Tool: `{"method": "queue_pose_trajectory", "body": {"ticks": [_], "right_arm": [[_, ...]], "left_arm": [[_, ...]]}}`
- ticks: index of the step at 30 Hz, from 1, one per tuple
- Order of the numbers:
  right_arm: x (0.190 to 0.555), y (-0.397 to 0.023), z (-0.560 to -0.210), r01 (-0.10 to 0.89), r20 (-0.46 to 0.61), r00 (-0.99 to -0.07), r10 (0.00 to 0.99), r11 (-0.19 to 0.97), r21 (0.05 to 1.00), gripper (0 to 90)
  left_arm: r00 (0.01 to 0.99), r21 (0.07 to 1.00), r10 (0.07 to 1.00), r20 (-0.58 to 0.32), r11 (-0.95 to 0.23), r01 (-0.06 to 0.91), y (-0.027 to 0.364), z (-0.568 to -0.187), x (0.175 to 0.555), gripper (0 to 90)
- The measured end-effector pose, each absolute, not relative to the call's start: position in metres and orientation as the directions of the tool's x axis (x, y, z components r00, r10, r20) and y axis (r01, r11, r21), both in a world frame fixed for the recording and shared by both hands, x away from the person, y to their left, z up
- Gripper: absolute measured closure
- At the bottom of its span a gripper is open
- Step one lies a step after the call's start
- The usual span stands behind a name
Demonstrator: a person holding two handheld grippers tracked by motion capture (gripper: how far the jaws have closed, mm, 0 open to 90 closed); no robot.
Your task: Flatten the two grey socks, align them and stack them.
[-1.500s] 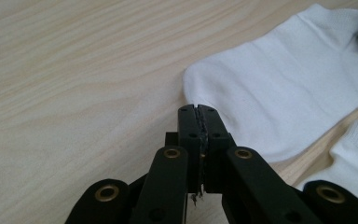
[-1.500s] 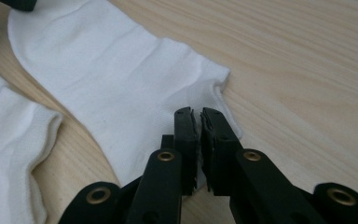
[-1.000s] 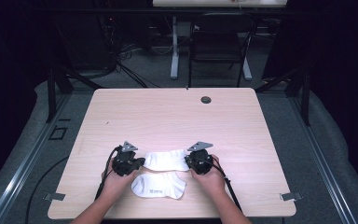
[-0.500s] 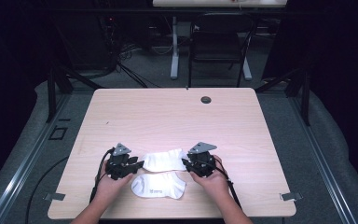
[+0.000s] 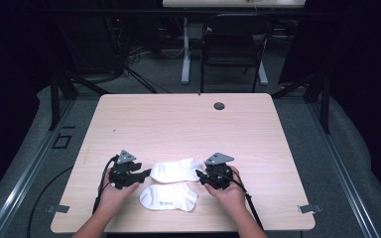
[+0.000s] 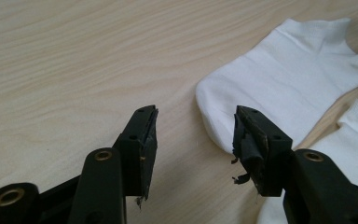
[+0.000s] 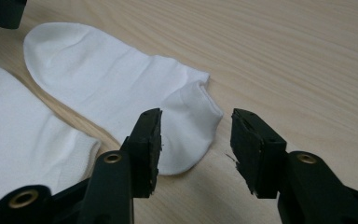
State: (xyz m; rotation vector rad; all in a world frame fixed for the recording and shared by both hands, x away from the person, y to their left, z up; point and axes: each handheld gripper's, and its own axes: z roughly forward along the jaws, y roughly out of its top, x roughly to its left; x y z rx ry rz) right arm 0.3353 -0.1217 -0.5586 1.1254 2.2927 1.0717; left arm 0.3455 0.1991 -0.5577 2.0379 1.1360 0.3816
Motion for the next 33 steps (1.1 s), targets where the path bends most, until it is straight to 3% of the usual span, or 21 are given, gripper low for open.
{"method": "queue_pose_trajectory", "body": {"ticks": [6,17,24,33], "right_arm": [[0.34,-0.121,-0.558,0.529,0.0,-0.623,0.782,0.421,0.737,50.0],[0.35,-0.115,-0.548,0.52,-0.045,-0.661,0.749,0.501,0.691,51.1],[0.362,-0.114,-0.541,0.55,-0.031,-0.648,0.761,0.496,0.672,52.1],[0.379,-0.114,-0.534,0.618,0.031,-0.635,0.772,0.484,0.62,58.4]], "left_arm": [[0.561,0.728,0.822,-0.1,-0.323,0.604,0.197,-0.553,0.352,47.8],[0.59,0.72,0.802,-0.089,-0.358,0.595,0.198,-0.549,0.366,53.3],[0.607,0.715,0.789,-0.095,-0.371,0.593,0.196,-0.546,0.374,51.4],[0.615,0.677,0.781,-0.112,-0.393,0.623,0.187,-0.544,0.385,55.5]]}}
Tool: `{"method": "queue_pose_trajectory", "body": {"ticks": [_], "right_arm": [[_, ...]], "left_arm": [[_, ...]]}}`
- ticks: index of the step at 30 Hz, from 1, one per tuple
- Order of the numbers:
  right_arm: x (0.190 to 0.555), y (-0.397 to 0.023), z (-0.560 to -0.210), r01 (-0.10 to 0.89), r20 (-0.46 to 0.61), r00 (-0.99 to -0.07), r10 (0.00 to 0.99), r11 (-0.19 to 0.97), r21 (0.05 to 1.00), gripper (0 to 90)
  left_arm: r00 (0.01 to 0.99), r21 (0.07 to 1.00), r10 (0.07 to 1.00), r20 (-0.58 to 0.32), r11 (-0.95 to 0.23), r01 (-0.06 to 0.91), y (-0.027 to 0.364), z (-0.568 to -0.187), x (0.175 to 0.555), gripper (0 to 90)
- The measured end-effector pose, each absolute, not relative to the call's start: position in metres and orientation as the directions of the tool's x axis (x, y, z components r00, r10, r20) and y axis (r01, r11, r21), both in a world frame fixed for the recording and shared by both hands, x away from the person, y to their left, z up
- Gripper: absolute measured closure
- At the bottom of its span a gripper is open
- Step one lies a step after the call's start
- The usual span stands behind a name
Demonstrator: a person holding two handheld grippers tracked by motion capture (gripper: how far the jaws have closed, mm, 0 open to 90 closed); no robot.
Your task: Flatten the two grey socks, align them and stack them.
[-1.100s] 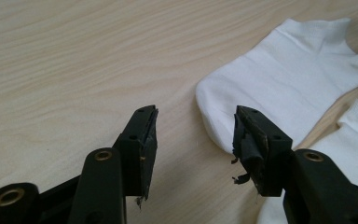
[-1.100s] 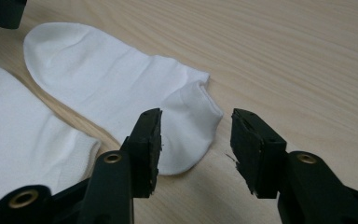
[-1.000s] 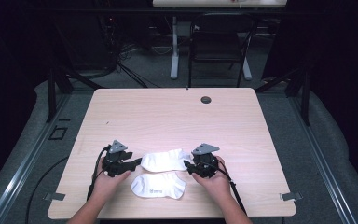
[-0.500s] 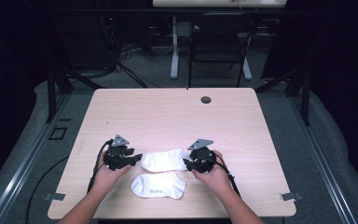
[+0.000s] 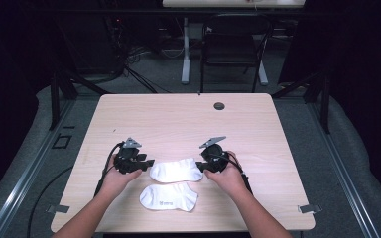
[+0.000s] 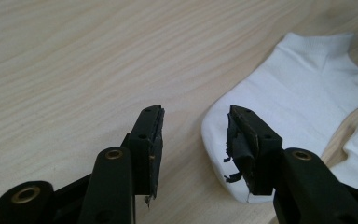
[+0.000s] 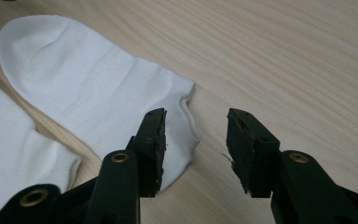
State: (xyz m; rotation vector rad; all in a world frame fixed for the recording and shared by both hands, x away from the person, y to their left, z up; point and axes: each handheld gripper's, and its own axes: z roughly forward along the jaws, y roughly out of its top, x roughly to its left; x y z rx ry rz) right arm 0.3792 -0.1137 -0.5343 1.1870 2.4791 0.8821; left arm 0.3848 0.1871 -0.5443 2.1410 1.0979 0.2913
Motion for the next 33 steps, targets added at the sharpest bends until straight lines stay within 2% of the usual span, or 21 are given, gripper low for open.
{"method": "queue_pose_trajectory", "body": {"ticks": [10,17,21,26,30,33], "right_arm": [[0.388,-0.113,-0.542,0.643,0.043,-0.637,0.77,0.499,0.581,61.3],[0.391,-0.11,-0.55,0.657,0.072,-0.63,0.774,0.481,0.581,61.8],[0.393,-0.111,-0.551,0.665,0.078,-0.64,0.764,0.501,0.554,70.4],[0.391,-0.109,-0.552,0.671,0.093,-0.643,0.76,0.5,0.547,84.7],[0.39,-0.109,-0.549,0.668,0.094,-0.655,0.75,0.516,0.537,86.4],[0.389,-0.108,-0.546,0.665,0.101,-0.652,0.752,0.503,0.551,86.8]], "left_arm": [[0.633,0.629,0.767,-0.101,-0.444,0.638,0.179,-0.55,0.387,63.3],[0.636,0.611,0.765,-0.097,-0.459,0.645,0.175,-0.556,0.387,64.8],[0.638,0.594,0.763,-0.109,-0.464,0.657,0.174,-0.559,0.388,68.4],[0.644,0.582,0.758,-0.101,-0.48,0.657,0.172,-0.56,0.386,78.4],[0.647,0.577,0.757,-0.094,-0.488,0.655,0.173,-0.559,0.386,86.6],[0.638,0.59,0.763,-0.108,-0.467,0.658,0.174,-0.555,0.386,89.0]]}}
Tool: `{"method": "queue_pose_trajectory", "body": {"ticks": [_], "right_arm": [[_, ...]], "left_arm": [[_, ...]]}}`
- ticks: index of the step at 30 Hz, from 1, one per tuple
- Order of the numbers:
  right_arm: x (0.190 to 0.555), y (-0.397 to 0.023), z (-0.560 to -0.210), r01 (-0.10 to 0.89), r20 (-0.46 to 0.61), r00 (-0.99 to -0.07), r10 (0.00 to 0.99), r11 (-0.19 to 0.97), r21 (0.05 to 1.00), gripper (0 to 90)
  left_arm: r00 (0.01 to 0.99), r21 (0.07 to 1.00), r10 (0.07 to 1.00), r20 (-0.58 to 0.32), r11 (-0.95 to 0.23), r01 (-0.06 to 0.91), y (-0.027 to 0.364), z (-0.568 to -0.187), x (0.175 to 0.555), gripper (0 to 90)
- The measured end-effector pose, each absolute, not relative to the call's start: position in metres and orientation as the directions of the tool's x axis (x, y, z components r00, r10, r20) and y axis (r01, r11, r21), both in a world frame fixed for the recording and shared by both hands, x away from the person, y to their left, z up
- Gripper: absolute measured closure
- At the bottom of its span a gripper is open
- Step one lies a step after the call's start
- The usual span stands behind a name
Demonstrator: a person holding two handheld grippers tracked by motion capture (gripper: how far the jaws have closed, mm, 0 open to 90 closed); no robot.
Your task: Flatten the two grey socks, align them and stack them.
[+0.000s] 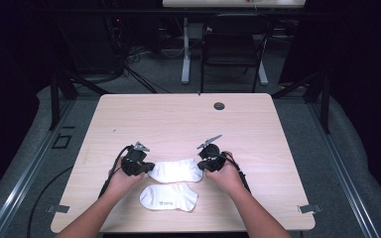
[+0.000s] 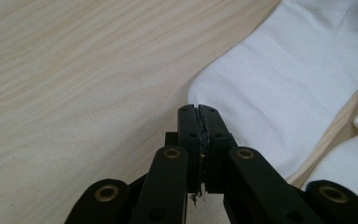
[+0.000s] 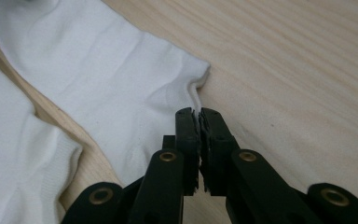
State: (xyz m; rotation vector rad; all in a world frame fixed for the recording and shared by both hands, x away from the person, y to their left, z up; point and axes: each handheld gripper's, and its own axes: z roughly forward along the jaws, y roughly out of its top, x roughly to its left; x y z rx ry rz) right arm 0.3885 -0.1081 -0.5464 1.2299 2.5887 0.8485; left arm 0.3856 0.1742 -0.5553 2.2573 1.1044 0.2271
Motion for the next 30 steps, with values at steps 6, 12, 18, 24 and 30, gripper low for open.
{"method": "queue_pose_trajectory", "body": {"ticks": [6,12,18,24,30], "right_arm": [[0.386,-0.107,-0.541,0.653,0.102,-0.667,0.738,0.513,0.556,86.9],[0.386,-0.108,-0.535,0.654,0.116,-0.669,0.735,0.506,0.563,86.9],[0.386,-0.108,-0.53,0.647,0.126,-0.67,0.732,0.492,0.583,86.9],[0.385,-0.111,-0.523,0.645,0.131,-0.669,0.731,0.484,0.592,87.0],[0.382,-0.114,-0.514,0.638,0.128,-0.674,0.728,0.485,0.599,87.0]], "left_arm": [[0.638,0.607,0.763,-0.105,-0.459,0.649,0.176,-0.551,0.384,89.3],[0.631,0.629,0.768,-0.109,-0.438,0.642,0.18,-0.545,0.385,89.4],[0.636,0.633,0.765,-0.096,-0.446,0.633,0.18,-0.539,0.385,89.3],[0.638,0.651,0.765,-0.086,-0.441,0.617,0.178,-0.534,0.383,89.3],[0.644,0.658,0.761,-0.079,-0.446,0.607,0.182,-0.527,0.379,89.3]]}}
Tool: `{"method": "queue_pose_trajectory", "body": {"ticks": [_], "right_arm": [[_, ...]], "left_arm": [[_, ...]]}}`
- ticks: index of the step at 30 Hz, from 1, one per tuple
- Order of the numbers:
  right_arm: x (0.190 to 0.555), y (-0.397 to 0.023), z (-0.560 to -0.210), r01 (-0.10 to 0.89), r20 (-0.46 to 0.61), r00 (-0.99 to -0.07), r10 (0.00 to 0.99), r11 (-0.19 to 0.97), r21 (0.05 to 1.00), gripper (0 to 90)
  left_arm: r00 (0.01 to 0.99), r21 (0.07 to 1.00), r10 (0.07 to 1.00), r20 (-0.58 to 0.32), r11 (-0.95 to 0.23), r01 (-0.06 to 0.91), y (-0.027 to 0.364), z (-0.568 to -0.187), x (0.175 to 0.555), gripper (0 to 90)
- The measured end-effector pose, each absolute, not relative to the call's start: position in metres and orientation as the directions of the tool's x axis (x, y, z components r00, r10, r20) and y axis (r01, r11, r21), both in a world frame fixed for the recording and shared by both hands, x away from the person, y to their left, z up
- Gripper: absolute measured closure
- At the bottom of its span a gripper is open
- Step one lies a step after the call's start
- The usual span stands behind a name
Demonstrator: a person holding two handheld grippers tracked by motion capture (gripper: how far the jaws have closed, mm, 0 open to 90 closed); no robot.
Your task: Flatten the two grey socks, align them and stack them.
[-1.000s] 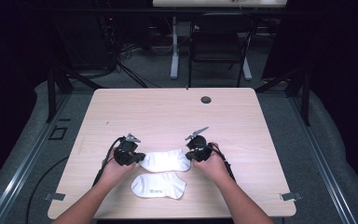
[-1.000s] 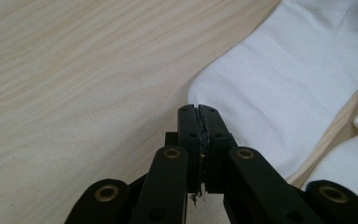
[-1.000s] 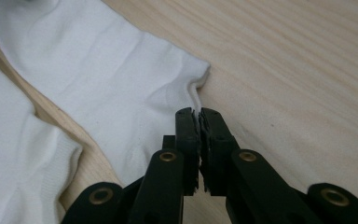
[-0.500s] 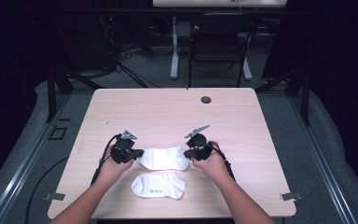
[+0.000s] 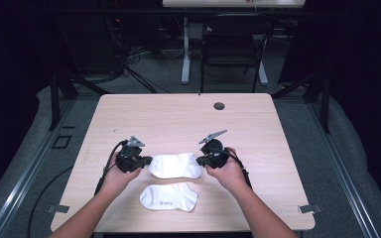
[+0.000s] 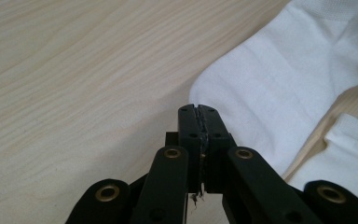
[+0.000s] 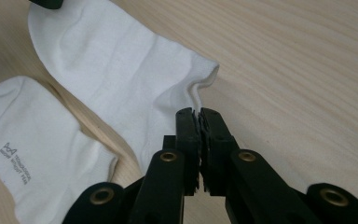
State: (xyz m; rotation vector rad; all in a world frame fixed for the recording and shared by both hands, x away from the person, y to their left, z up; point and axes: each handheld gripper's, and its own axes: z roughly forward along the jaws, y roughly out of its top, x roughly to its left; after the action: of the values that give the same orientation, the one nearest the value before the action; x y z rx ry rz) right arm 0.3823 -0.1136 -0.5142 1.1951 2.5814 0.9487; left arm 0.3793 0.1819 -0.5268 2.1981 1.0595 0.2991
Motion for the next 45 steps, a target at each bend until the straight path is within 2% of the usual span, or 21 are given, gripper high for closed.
{"method": "queue_pose_trajectory", "body": {"ticks": [10,27,45], "right_arm": [[0.372,-0.109,-0.502,0.609,0.116,-0.697,0.708,0.499,0.616,87.0],[0.346,-0.107,-0.49,0.578,0.121,-0.735,0.667,0.523,0.627,87.1],[0.322,-0.111,-0.491,0.559,0.135,-0.76,0.635,0.535,0.634,87.1]], "left_arm": [[0.658,0.669,0.751,-0.065,-0.456,0.587,0.188,-0.516,0.369,89.2],[0.691,0.691,0.717,-0.091,-0.455,0.562,0.198,-0.507,0.341,89.2],[0.702,0.688,0.703,-0.117,-0.452,0.567,0.207,-0.516,0.314,89.1]]}}
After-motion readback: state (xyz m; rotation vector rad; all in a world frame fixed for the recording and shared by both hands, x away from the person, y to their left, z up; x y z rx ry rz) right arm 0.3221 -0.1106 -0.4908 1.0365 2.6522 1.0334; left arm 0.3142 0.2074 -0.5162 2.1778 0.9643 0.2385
